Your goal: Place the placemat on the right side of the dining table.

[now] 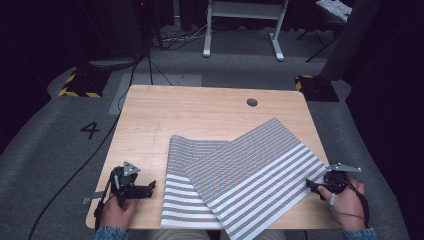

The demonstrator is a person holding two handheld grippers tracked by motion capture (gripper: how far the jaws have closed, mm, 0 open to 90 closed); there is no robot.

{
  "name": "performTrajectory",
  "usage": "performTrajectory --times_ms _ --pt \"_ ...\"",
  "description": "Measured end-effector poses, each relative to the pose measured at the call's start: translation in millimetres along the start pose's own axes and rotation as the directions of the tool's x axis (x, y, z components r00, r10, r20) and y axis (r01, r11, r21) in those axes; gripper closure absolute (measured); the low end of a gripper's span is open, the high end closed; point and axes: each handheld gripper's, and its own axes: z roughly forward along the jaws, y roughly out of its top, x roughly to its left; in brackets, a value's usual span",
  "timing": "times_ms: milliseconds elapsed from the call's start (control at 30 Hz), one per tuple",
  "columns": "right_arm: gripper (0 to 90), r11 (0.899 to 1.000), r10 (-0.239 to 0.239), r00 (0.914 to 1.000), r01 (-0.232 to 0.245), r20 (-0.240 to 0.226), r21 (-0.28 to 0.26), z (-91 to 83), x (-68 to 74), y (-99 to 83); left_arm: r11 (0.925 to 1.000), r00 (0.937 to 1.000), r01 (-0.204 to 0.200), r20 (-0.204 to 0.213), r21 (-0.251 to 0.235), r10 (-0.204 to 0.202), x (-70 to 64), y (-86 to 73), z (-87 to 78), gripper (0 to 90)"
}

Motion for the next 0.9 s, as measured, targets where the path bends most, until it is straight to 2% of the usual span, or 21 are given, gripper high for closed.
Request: performTrajectory --times_ms 67,200,367,400,467,600,633,667,700,733,800,833,867,900 --pt "13.1 1.000 0.015 0.9997 -0.015 -0.022 -0.011 2.9 2.1 -0.4 1.0000 1.0000 0.000 0.000 0.000 0.000 0.0 0.0 0.0 0.4" --pt "11.6 0.999 0.017 0.9998 -0.016 0.011 -0.038 8.4 8.4 0.8 1.0000 1.0000 0.000 0.000 0.000 0.000 0.0 0.0 0.0 0.4" --pt "12.3 0.999 0.016 0.9998 -0.016 0.009 -0.040 11.8 10.9 4.8 1.0000 1.0000 0.000 0.000 0.000 0.000 0.0 0.0 0.0 0.4" --pt "16.7 0.999 0.006 1.0000 -0.006 0.002 -0.039 12.0 10.7 6.1 1.0000 1.0000 -0.001 0.000 0.000 0.001 0.0 0.0 0.0 0.4" --pt "18.6 0.999 0.003 1.0000 -0.003 -0.004 -0.037 11.7 11.2 6.8 1.0000 1.0000 0.000 0.000 0.000 0.000 0.0 0.0 0.0 0.4" --pt "39.4 0.999 -0.037 0.9986 0.036 -0.037 -0.033 9.1 16.3 10.4 1.0000 1.0000 0.000 0.000 0.000 0.000 0.0 0.0 0.0 0.4" --pt "49.0 0.998 -0.057 0.9969 0.055 -0.054 -0.026 8.0 18.9 12.5 1.0000 1.0000 0.000 0.000 0.000 0.000 0.0 0.0 0.0 0.4" --pt "49.0 0.998 -0.057 0.9969 0.055 -0.054 -0.026 8.0 18.9 12.5 1.0000 1.0000 0.000 0.000 0.000 0.000 0.0 0.0 0.0 0.4" --pt "65.6 0.996 -0.084 0.9925 0.082 -0.090 -0.023 7.3 20.4 14.2 1.0000 1.0000 0.000 0.000 0.000 0.000 0.0 0.0 0.0 0.4" --pt "65.6 0.996 -0.084 0.9925 0.082 -0.090 -0.023 7.3 20.4 14.2 1.0000 1.0000 0.000 0.000 0.000 0.000 0.0 0.0 0.0 0.4" --pt "77.4 0.995 -0.105 0.9871 0.104 -0.121 -0.014 6.8 23.3 16.6 1.0000 1.0000 0.001 0.003 0.001 -0.001 -0.1 0.0 0.0 0.4" --pt "81.2 0.991 -0.133 0.9844 0.132 -0.115 -0.015 5.8 26.4 18.4 1.0000 1.0000 0.002 0.008 0.003 -0.003 -0.2 0.0 0.1 0.4" --pt "85.1 0.984 -0.173 0.9804 0.169 -0.094 -0.048 2.3 30.3 20.8 1.0000 1.0000 0.002 0.006 0.002 -0.002 -0.2 0.0 0.1 0.4" --pt "86.0 0.982 -0.183 0.9787 0.178 -0.092 -0.063 0.2 31.7 22.3 1.0000 1.0000 0.002 0.008 0.003 -0.002 -0.2 0.0 0.1 0.4"
